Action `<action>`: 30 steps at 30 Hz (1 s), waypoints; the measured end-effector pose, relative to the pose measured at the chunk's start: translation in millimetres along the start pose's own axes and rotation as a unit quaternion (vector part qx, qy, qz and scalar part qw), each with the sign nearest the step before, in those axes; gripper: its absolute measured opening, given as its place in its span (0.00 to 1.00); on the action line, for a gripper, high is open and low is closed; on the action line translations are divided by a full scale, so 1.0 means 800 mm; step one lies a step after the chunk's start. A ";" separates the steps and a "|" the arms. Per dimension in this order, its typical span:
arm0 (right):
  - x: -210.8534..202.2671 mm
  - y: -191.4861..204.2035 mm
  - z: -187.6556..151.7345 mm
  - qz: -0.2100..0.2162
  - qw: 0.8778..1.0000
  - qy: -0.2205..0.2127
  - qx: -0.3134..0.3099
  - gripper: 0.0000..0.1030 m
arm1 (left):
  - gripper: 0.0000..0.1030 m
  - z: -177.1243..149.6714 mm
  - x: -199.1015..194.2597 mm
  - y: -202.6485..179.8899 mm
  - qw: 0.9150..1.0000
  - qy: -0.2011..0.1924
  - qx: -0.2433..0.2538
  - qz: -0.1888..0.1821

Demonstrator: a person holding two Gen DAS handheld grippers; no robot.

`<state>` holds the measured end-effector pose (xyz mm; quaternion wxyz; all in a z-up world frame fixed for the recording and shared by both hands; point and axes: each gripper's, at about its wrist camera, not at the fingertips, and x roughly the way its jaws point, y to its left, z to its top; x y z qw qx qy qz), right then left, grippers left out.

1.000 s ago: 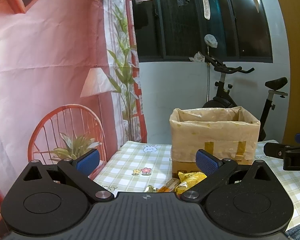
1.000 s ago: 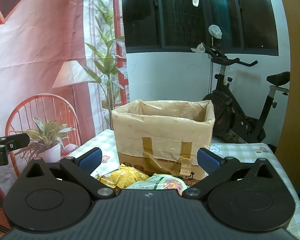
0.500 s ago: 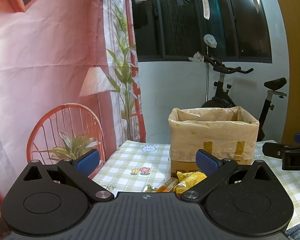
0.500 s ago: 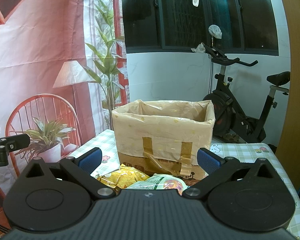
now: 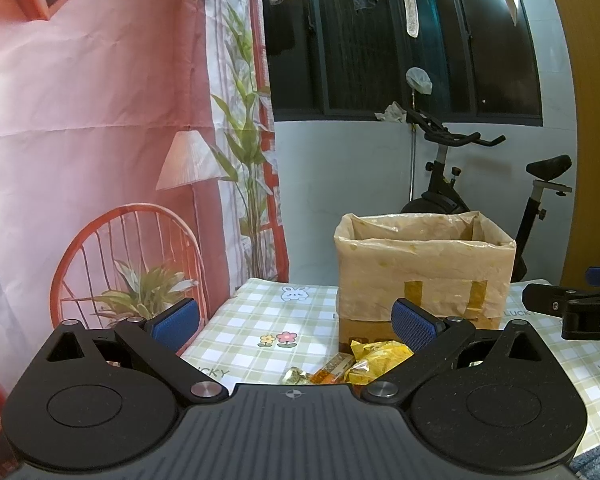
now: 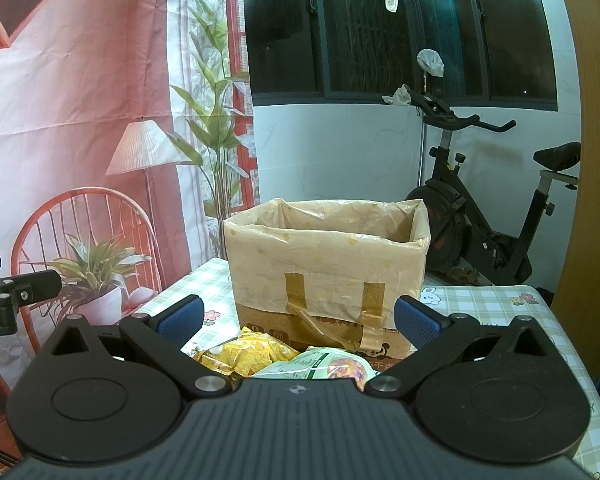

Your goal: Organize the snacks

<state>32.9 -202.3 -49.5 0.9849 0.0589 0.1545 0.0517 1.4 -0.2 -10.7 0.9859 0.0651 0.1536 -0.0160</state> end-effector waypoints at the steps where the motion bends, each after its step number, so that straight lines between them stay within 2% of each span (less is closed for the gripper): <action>1: 0.000 0.000 0.000 0.000 1.000 0.000 0.000 1.00 | 1.00 0.000 0.000 0.000 1.000 0.000 0.000 0.000; 25: 0.000 -0.001 0.000 0.000 1.000 0.000 0.001 1.00 | 1.00 -0.001 0.001 0.000 1.000 0.001 -0.001 0.001; 30: 0.001 0.000 -0.001 0.001 1.000 0.001 0.001 1.00 | 1.00 -0.005 0.007 0.001 1.000 0.000 -0.003 -0.010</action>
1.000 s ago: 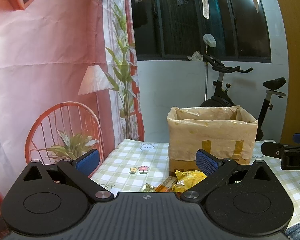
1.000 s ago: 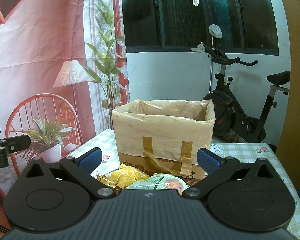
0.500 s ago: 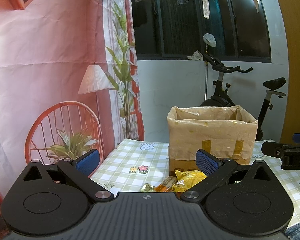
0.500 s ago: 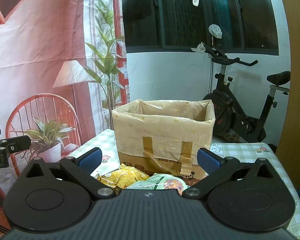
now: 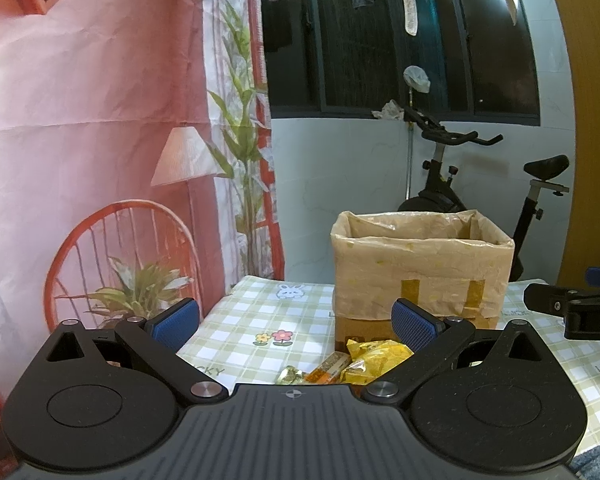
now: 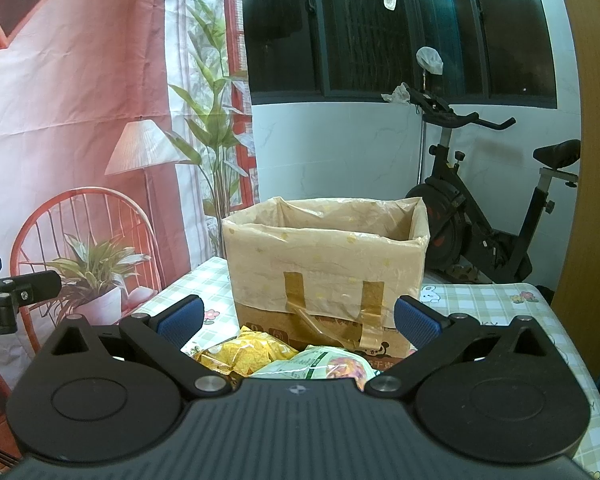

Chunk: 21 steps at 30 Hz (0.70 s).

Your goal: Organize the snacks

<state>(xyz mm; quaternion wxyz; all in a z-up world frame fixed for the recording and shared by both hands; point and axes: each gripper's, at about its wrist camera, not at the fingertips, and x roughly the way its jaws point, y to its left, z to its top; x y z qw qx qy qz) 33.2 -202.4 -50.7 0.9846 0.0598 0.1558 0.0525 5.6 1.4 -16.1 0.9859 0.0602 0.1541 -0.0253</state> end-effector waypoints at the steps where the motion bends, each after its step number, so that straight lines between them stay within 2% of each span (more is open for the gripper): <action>1: 0.000 0.000 0.000 0.000 1.000 -0.002 -0.002 1.00 | 1.00 -0.002 0.003 0.001 1.000 -0.001 -0.003 -0.002; 8: 0.016 -0.023 -0.020 -0.018 1.000 -0.018 -0.008 1.00 | 1.00 -0.020 0.041 0.010 0.999 0.023 -0.028 -0.014; 15: 0.045 -0.046 -0.054 -0.022 0.999 0.027 0.002 1.00 | 0.99 -0.055 0.081 -0.005 0.995 0.066 -0.033 -0.067; 21: 0.063 -0.049 -0.086 -0.043 0.997 0.059 -0.031 0.99 | 0.99 -0.083 0.110 -0.017 0.988 0.113 -0.035 -0.101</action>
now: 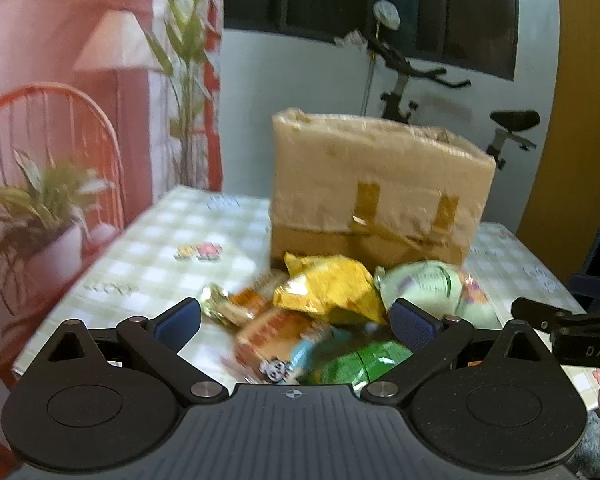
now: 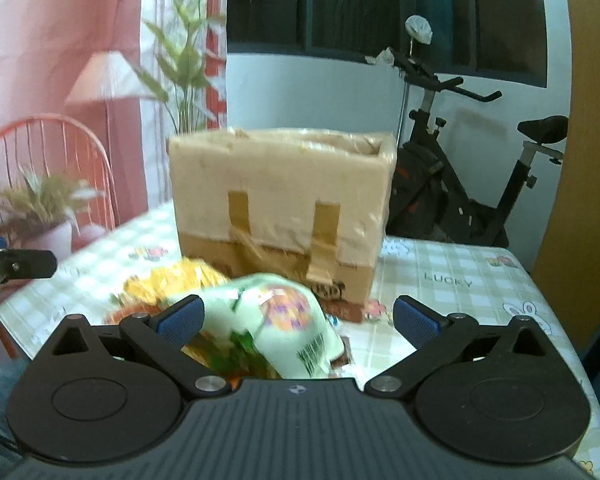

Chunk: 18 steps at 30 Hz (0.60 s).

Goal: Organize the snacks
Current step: 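Reach both tools down into the snack pile beside the cardboard box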

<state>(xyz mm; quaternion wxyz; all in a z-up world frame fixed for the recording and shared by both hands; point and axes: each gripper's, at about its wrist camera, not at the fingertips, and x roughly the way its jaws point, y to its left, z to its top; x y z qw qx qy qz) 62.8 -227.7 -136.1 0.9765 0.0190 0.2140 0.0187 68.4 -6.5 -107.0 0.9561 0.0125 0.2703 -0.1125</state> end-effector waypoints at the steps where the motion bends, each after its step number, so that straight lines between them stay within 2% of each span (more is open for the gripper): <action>1: 0.004 -0.001 -0.004 0.001 1.000 0.007 0.000 0.99 | 0.99 -0.002 0.003 0.001 1.000 0.005 -0.001 -0.002; 8: 0.018 -0.007 -0.019 0.006 0.999 0.033 0.009 0.98 | 0.99 -0.006 0.017 -0.001 1.000 0.025 -0.012 -0.006; 18: 0.030 -0.016 -0.033 -0.003 0.998 0.056 0.009 0.98 | 0.98 -0.010 0.048 -0.021 0.998 0.050 -0.013 -0.040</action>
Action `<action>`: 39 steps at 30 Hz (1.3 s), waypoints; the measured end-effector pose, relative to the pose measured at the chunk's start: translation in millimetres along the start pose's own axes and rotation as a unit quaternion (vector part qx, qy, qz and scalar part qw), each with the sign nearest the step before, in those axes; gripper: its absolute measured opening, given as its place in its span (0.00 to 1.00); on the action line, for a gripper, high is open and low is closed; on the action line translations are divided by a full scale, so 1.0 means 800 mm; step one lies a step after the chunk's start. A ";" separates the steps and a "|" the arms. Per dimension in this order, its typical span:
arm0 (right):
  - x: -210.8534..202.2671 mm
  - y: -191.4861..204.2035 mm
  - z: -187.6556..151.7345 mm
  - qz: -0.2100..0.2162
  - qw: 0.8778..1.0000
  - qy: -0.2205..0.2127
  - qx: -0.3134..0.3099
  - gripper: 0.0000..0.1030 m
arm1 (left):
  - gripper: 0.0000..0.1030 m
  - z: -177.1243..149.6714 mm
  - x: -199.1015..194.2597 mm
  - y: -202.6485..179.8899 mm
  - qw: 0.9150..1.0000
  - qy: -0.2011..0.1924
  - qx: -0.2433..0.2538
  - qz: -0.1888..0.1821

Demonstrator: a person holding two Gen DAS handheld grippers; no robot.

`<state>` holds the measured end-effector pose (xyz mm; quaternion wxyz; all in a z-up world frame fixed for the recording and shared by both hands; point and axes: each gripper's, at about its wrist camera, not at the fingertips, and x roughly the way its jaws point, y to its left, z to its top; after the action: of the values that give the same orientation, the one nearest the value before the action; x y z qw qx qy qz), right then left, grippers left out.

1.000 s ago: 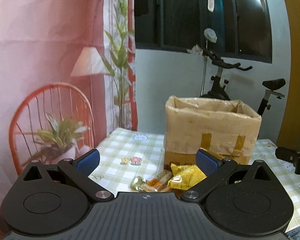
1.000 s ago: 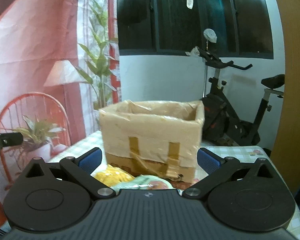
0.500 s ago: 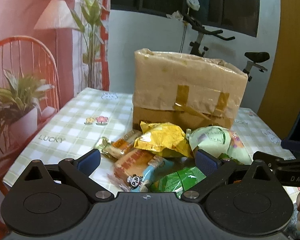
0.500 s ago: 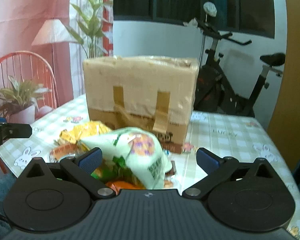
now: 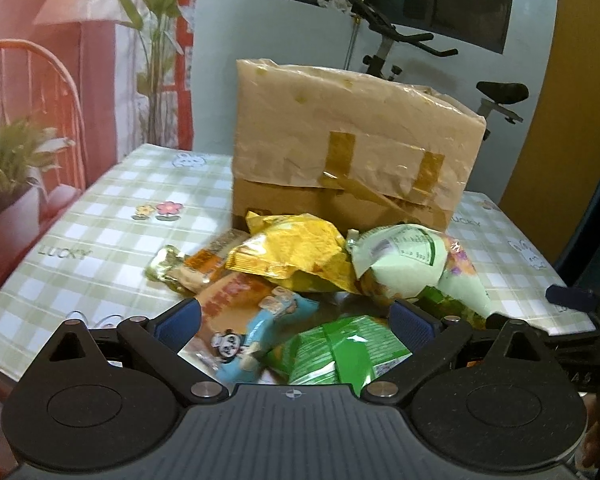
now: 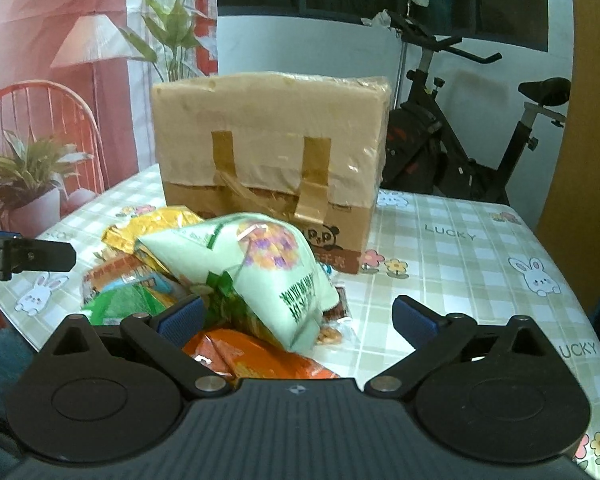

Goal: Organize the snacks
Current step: 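Reach both tools down into the snack pile beside the cardboard box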

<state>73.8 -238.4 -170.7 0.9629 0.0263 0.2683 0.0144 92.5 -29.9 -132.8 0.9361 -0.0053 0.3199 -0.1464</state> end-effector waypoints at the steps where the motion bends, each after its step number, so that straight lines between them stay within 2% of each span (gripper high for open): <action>1: 0.002 -0.001 -0.001 -0.002 1.000 0.003 -0.001 0.98 | 0.98 0.001 0.004 -0.001 1.000 0.000 -0.005 -0.003; 6: 0.011 -0.008 -0.008 -0.008 1.000 0.018 0.003 0.98 | 0.98 0.001 0.026 -0.003 0.999 0.024 -0.034 -0.023; 14: 0.022 -0.008 -0.015 -0.002 0.999 0.037 0.003 0.98 | 0.98 -0.012 0.060 -0.003 0.995 0.077 -0.055 -0.032; 19: 0.028 -0.010 -0.019 0.005 0.999 0.050 0.007 0.98 | 0.99 -0.018 0.071 0.003 0.992 0.092 -0.070 -0.047; 25: 0.036 -0.006 -0.023 0.008 0.998 0.065 -0.003 0.98 | 0.99 -0.024 0.082 -0.005 0.989 0.114 -0.065 -0.065; 39: 0.043 -0.013 -0.028 0.020 0.996 0.085 0.015 0.98 | 1.00 -0.039 0.110 -0.002 0.978 0.163 -0.089 -0.098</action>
<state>91.7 -246.7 -208.3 0.9354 0.0446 0.3492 0.0322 139.2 -52.8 -210.2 0.8485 -0.0957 0.4775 -0.2070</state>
